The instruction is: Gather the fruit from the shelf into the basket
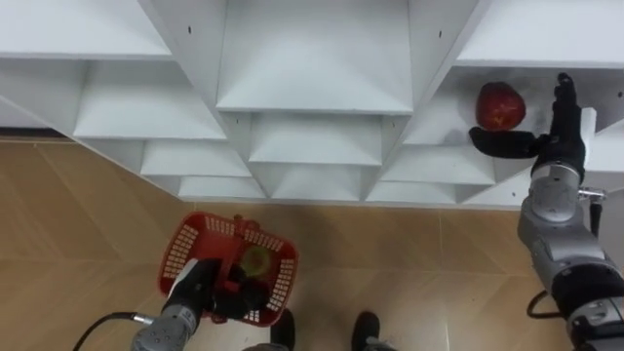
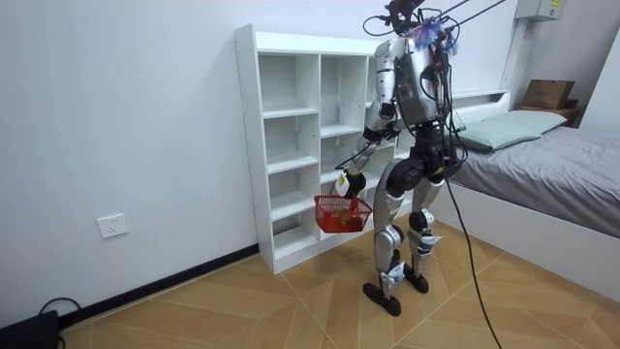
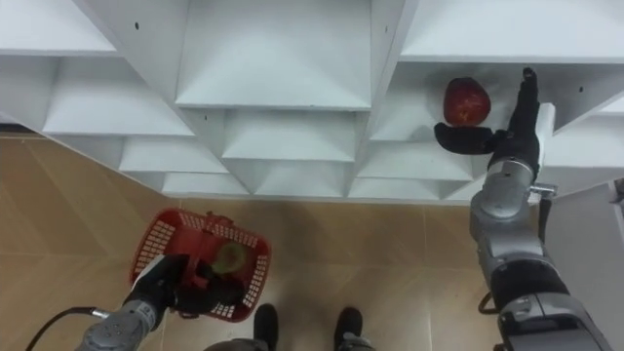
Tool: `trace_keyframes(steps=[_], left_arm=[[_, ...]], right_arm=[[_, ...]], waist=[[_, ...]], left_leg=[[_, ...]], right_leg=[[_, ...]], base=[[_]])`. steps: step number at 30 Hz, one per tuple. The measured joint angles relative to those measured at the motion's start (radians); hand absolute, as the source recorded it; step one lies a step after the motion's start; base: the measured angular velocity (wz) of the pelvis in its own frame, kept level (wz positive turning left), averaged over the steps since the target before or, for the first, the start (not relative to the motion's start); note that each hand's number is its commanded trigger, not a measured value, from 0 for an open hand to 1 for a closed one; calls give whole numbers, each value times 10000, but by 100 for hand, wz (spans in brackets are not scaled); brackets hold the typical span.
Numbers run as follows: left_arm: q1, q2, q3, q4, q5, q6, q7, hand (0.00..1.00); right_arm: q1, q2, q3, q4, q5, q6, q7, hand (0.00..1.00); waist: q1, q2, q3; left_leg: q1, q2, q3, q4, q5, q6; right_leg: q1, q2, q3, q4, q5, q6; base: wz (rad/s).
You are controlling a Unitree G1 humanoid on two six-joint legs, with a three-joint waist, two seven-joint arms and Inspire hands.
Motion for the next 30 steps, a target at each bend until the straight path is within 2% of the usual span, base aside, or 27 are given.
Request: trace_keyframes(steps=[30], left_arm=[[29,-1,-3,165,0,3,-21,100]], right_arm=[[-2,0,-2,-24,-25,37,702,0]], waist=[[-29,-31,-18]], left_leg=[[106,-7,100,28,45,13]], right_leg=[[-3,-16,167,150,9,-13]], base=[[0]])
